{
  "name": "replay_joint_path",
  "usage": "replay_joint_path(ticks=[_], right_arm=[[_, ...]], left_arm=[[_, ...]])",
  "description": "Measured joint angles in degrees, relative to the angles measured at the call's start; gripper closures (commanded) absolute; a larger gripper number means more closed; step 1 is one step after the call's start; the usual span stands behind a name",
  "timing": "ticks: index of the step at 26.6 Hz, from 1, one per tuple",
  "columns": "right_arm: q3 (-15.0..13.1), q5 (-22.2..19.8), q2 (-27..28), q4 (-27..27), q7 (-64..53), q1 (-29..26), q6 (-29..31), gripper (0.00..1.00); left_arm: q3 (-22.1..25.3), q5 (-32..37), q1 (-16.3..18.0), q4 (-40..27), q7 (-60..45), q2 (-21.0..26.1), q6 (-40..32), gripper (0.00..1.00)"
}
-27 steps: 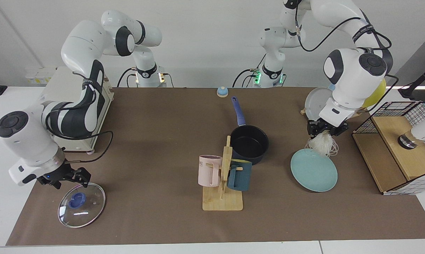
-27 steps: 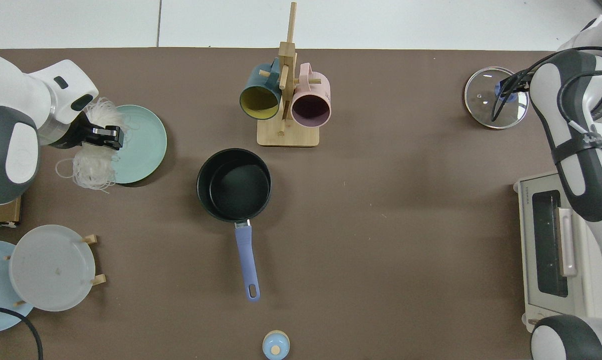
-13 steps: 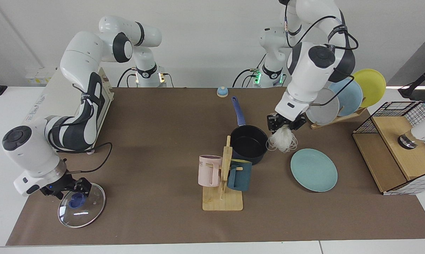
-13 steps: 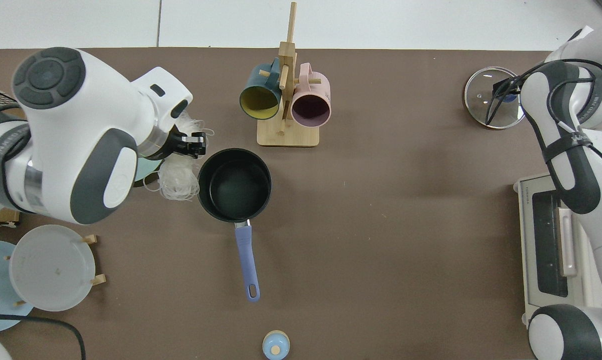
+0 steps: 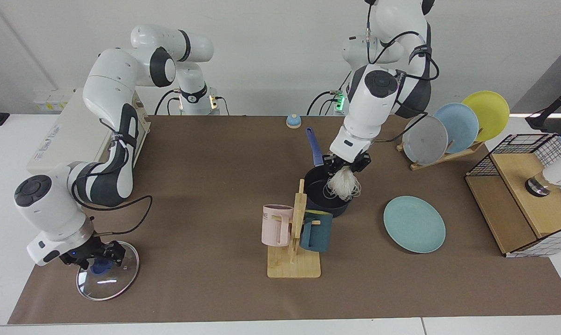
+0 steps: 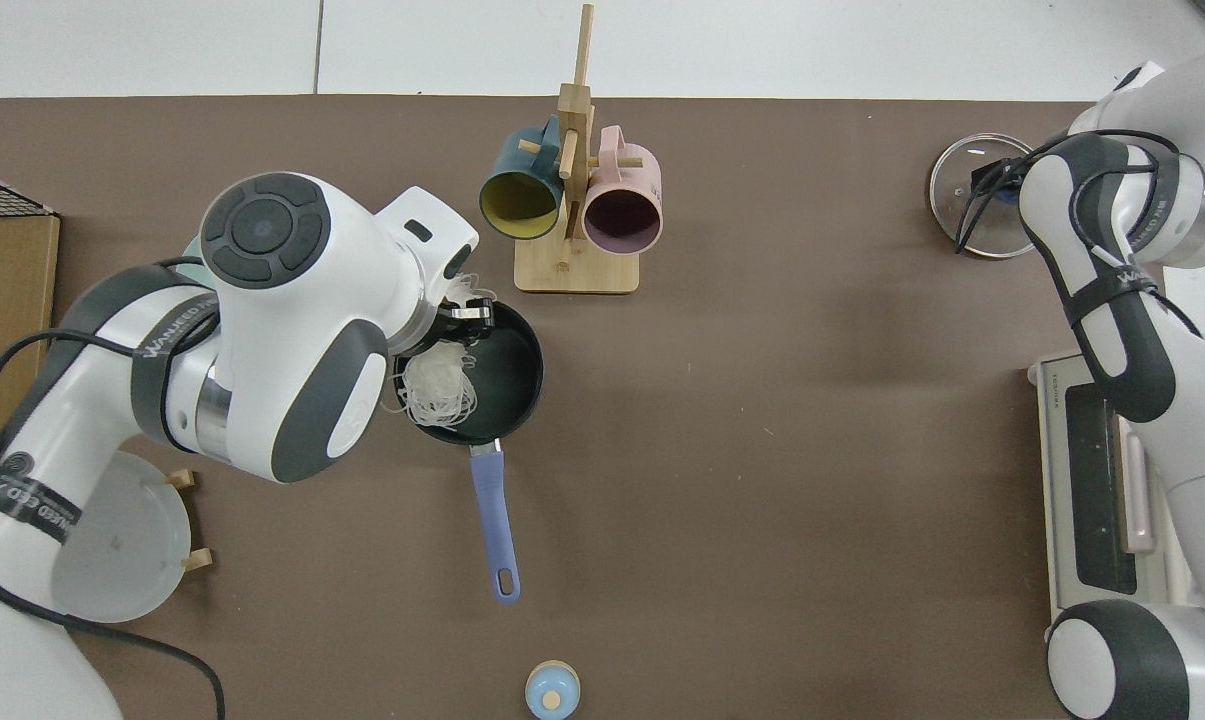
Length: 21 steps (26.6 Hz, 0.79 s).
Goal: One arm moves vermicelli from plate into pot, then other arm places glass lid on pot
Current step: 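Carry the vermicelli over the saucepan and release it with the left gripper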
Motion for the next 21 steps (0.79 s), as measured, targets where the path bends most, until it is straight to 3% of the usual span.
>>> replay_joint_path(ticks=[3,4,21], right_arm=[[0.00,-0.04,0.00,0.00,0.00,0.01,0.85,0.82],[0.00,-0.05,0.00,0.00,0.00,0.01,1.01,0.99],[-0.01,-0.07,-0.67,0.11,0.00,0.24,2.43,1.00]], left_arm=[[-0.03,0.03,-0.39,-2.77,-0.66,0.62,4.01,1.00],[-0.03,0.14,-0.47,-3.68,-0.76,0.91,5.36,1.00],[0.03,4.15,-1.09,-11.73,-2.67,3.57,17.23,1.00]])
